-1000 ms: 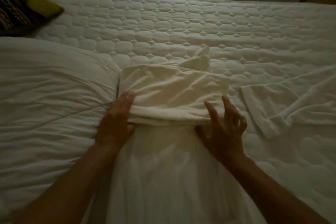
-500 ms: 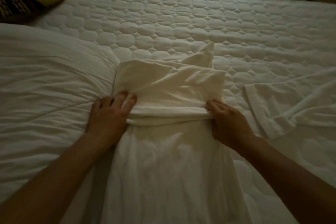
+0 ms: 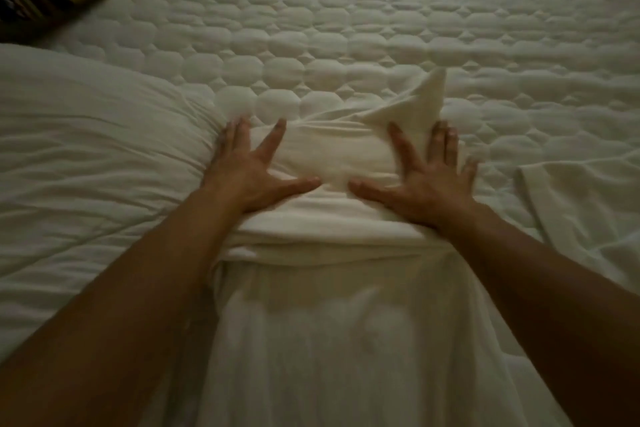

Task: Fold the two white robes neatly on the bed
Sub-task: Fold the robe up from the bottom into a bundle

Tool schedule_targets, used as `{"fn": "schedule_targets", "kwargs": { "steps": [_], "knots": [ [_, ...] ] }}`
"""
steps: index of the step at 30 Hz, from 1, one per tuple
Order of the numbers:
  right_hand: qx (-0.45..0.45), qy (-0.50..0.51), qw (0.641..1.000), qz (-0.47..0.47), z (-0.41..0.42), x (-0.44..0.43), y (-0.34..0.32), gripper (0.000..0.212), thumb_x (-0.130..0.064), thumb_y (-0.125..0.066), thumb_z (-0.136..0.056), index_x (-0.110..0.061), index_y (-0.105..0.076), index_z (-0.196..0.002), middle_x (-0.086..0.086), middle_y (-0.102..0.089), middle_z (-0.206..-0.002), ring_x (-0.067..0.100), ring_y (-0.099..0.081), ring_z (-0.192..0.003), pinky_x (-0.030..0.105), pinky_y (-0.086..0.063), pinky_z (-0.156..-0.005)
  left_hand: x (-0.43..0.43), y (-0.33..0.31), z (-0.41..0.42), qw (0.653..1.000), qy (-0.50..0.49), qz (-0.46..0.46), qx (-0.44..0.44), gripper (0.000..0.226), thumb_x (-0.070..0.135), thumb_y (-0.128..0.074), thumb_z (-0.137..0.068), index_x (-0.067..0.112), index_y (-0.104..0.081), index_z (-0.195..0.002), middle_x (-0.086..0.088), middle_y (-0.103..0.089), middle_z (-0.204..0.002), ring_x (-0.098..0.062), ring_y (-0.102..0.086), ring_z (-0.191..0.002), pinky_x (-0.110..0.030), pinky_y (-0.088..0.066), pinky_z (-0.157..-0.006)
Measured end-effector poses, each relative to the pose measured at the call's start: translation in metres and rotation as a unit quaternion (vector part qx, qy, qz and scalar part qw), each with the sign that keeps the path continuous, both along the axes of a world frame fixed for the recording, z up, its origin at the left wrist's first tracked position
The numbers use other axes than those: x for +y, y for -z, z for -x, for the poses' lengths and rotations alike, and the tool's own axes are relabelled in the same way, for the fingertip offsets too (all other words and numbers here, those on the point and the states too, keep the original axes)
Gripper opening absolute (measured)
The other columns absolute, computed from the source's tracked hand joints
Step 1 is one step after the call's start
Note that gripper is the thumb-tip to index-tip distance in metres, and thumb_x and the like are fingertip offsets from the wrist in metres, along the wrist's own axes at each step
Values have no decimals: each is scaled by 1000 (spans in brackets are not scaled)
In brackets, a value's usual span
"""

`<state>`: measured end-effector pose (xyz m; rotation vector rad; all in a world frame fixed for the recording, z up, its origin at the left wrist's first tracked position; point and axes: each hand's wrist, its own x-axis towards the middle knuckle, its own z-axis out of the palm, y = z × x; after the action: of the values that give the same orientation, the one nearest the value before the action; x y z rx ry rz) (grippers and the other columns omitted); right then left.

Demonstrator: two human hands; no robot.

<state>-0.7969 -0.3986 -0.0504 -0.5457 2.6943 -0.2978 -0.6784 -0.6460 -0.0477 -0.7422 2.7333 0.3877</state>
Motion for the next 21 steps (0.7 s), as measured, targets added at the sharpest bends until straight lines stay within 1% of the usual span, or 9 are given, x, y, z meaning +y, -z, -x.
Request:
{"fn": "schedule_targets", "kwargs": {
  "steps": [4, 7, 9, 10, 12, 14, 15, 18, 21],
  "knots": [
    [31, -3, 999, 16, 0, -1, 10, 115, -108, -30, -51, -60, 9, -148, 12, 23, -164, 28, 25, -150, 65, 8, -117, -3, 16, -3, 997, 24, 27, 68, 112, 104, -15, -64, 46, -2, -159, -14, 4, -171, -32, 4, -157, -46, -1, -128],
    [30, 3, 999, 21, 0, 1, 11, 114, -107, -31, -51, -60, 9, -147, 11, 23, -164, 28, 23, -151, 65, 6, -117, 8, 16, -8, 973, 65, 126, 182, 91, 87, -35, -84, 32, -34, -156, -22, -22, -165, -39, -26, -151, -54, -25, -118],
    [35, 7, 999, 29, -1, 1, 10, 113, -107, -32, -51, -61, 8, -147, 11, 21, -165, 28, 21, -151, 65, 5, -117, 23, 10, -18, 929, 131, 211, 274, 70, 74, -45, -91, 23, -59, -138, -20, -53, -143, -41, -54, -127, -54, -40, -101],
    [37, 6, 999, 33, -2, 1, 10, 113, -106, -32, -52, -61, 7, -147, 11, 20, -165, 29, 21, -151, 65, 5, -118, 30, 6, -25, 935, 148, 199, 253, 71, 76, -43, -89, 25, -60, -136, -16, -58, -139, -41, -56, -122, -54, -41, -100],
    [31, -3, 999, 31, -4, 2, 9, 113, -107, -31, -52, -60, 6, -148, 13, 20, -165, 30, 20, -151, 64, 6, -118, 44, -1, -42, 980, 138, 91, 114, 95, 93, -26, -77, 38, -36, -154, -13, -40, -158, -38, -39, -143, -57, -28, -117],
    [32, -7, 999, 28, -4, 1, 6, 114, -107, -29, -53, -57, 5, -150, 14, 22, -164, 31, 22, -151, 64, 8, -117, 50, 3, -55, 989, 132, 59, 20, 104, 102, -12, -67, 52, 3, -157, -7, -4, -172, -36, -5, -157, -58, -2, -125],
    [59, -13, 998, 16, -5, 1, 5, 114, -107, -26, -55, -55, 4, -151, 14, 23, -164, 33, 23, -150, 64, 9, -117, 53, 6, -56, 990, 129, 60, 14, 104, 104, -10, -64, 56, 13, -154, -6, 5, -172, -36, 5, -157, -59, 4, -124],
    [178, -99, 979, -10, -20, 1, -4, 105, -103, -12, -65, -49, 4, -155, 15, 23, -164, 36, 20, -151, 66, 9, -117, 55, 10, -52, 990, 123, 53, 35, 107, 108, -11, -56, 63, 18, -148, -6, 16, -170, -36, 15, -156, -62, 9, -122],
    [115, -186, 975, -41, -44, 19, -1, 101, -104, -10, -62, -57, 15, -149, 11, 25, -164, 37, 22, -150, 66, 13, -115, 46, 10, -55, 990, 138, 21, 12, 112, 110, -19, -50, 67, 20, -145, -5, 26, -168, -35, 24, -154, -63, 11, -121]
  ]
}}
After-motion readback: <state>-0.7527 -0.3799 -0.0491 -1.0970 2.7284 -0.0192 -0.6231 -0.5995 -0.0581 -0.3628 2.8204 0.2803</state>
